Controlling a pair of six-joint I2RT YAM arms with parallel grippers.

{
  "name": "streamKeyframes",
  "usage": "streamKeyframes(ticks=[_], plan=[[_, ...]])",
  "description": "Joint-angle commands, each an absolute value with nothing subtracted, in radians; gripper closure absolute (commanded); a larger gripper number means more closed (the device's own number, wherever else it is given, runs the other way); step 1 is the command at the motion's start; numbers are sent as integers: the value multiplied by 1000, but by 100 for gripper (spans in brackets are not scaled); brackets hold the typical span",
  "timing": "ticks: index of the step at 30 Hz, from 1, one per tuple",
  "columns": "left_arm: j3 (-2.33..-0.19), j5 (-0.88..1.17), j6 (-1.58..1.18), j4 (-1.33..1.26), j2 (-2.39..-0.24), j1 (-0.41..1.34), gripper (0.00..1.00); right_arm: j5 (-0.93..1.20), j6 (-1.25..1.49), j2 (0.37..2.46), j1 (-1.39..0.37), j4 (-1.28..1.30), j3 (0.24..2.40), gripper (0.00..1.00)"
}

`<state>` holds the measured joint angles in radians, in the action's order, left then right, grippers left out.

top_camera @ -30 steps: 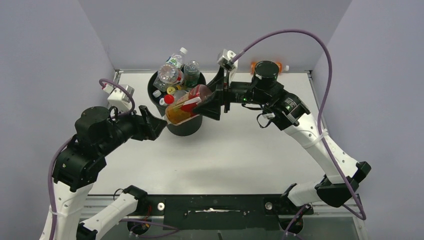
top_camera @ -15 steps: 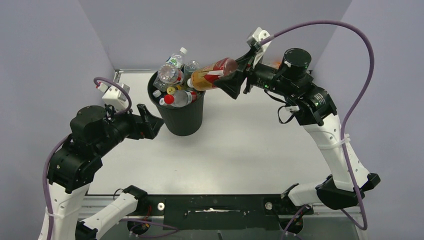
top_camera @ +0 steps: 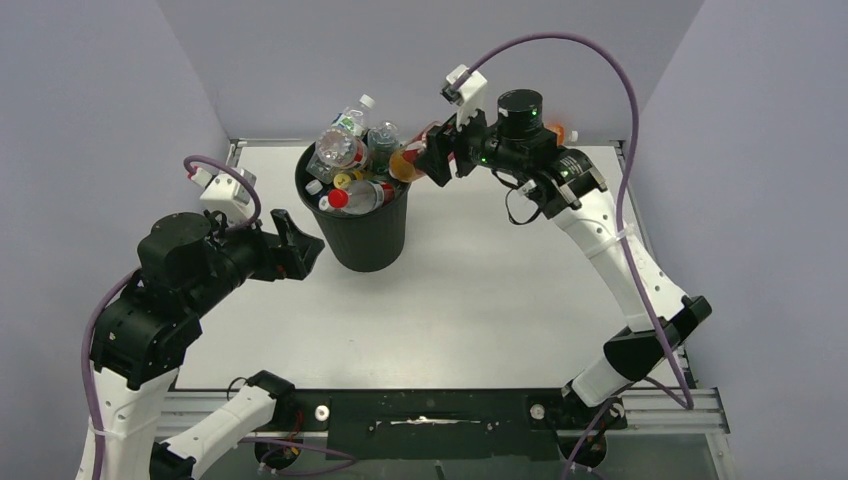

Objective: Put the plastic bottles in the bin
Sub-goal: Place the plastic bottle in the trash bin.

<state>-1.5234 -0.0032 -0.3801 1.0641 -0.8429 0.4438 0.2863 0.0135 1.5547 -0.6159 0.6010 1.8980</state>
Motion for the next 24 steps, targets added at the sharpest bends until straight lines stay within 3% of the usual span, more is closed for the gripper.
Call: streamKeyframes(ticks=[1,24], plan=[[-1561,-9,-370,1054,-848,445,14,263,-14,1586,-617,546,1948,42],[-1530,-3,-363,1039,-848,445,14,36,-149,1832,-778,717,2118,40]])
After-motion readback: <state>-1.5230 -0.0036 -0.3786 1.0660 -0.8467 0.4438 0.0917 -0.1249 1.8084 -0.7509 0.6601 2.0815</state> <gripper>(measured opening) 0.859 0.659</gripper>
